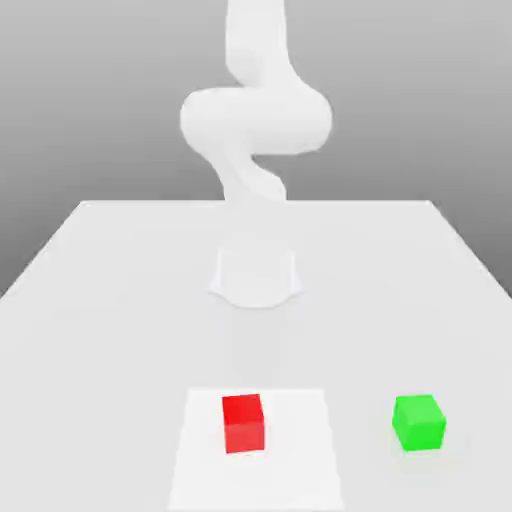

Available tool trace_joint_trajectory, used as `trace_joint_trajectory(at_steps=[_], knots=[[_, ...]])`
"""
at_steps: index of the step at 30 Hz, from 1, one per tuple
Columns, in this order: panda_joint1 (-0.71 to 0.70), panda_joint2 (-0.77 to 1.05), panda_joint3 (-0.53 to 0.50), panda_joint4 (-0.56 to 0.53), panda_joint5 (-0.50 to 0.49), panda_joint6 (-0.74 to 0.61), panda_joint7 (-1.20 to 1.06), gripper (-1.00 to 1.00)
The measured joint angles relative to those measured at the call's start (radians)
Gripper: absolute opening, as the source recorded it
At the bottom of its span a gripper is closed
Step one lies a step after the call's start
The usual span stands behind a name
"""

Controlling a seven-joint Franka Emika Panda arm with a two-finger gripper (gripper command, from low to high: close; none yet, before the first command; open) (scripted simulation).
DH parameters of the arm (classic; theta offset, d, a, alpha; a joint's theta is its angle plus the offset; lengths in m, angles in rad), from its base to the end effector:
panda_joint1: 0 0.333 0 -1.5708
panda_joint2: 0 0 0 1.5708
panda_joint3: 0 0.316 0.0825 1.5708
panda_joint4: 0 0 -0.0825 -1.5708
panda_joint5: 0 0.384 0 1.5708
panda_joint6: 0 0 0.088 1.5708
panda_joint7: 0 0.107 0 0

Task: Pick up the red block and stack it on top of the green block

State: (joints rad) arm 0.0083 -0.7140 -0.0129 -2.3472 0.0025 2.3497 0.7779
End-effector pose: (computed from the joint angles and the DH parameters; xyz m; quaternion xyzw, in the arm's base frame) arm 0.3805 -0.0033 0.6613 -0.8655 0.3576 -0.3226 0.1374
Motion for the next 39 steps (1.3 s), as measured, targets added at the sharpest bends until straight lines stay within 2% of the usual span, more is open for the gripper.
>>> trace_joint_trajectory(at_steps=[19,26,27,34,39], knots=[[0.029,0.700,-0.063,-0.376,0.009,0.402,-0.171,0.00],[0.008,0.954,-0.033,-0.368,0.055,0.606,-0.215,0.00],[0.005,0.974,-0.029,-0.366,0.058,0.622,-0.217,-1.00],[0.004,0.970,-0.028,-0.366,0.055,0.619,-0.214,-1.00],[0.013,0.812,-0.047,-0.390,0.015,0.484,-0.186,-1.00]])
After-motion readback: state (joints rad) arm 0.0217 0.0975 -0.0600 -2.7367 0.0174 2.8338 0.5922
